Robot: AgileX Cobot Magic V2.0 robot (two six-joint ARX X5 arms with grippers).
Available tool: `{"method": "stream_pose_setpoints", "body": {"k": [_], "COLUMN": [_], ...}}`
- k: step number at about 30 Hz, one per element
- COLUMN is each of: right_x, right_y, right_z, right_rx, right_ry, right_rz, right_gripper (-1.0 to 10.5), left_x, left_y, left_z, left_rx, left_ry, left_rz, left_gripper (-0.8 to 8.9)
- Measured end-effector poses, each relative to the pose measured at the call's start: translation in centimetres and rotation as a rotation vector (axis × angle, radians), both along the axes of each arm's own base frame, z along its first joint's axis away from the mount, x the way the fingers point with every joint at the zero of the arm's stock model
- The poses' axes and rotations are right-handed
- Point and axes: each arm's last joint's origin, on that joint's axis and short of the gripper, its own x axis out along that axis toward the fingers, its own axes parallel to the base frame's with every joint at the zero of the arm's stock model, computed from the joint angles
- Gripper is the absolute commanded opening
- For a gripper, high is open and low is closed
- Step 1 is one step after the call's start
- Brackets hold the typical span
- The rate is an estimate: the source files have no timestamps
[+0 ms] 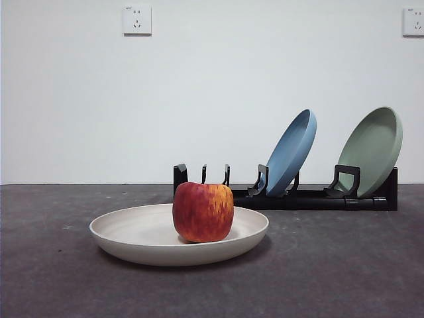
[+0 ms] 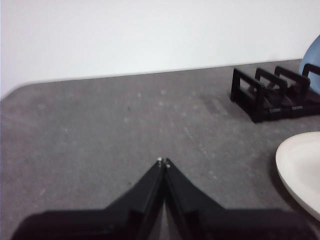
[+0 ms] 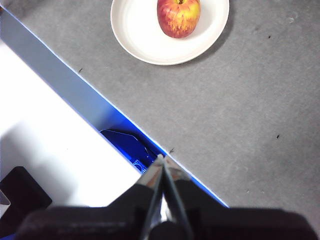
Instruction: Take the yellow plate from the plate rack,put the plate on the table,take the apple from the table,put the apple in the plate
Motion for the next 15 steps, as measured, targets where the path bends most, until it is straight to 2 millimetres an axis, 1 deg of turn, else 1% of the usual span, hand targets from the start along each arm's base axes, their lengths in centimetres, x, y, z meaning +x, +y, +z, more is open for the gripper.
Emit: {"method": "stream_pose_setpoints", "body": {"k": [5, 15], "right_x": [-0.01, -0.01], "right_y": [-0.01, -0.01], "right_z": [0.0, 0.0], "right_rx": [0.0, 0.0], "right_ry": [0.0, 0.0], "right_rz": [0.0, 0.0], "right_gripper": [0.0, 0.0], "left_x": [-0.09, -0.09], "left_y": [0.0, -0.01], "left_z": [-0.61, -0.61], "left_rx": [-0.007, -0.008], "left_ry": [0.064, 0.064], "left_rz": [0.001, -0.002], "left_gripper": [-0.04, -0.04]}}
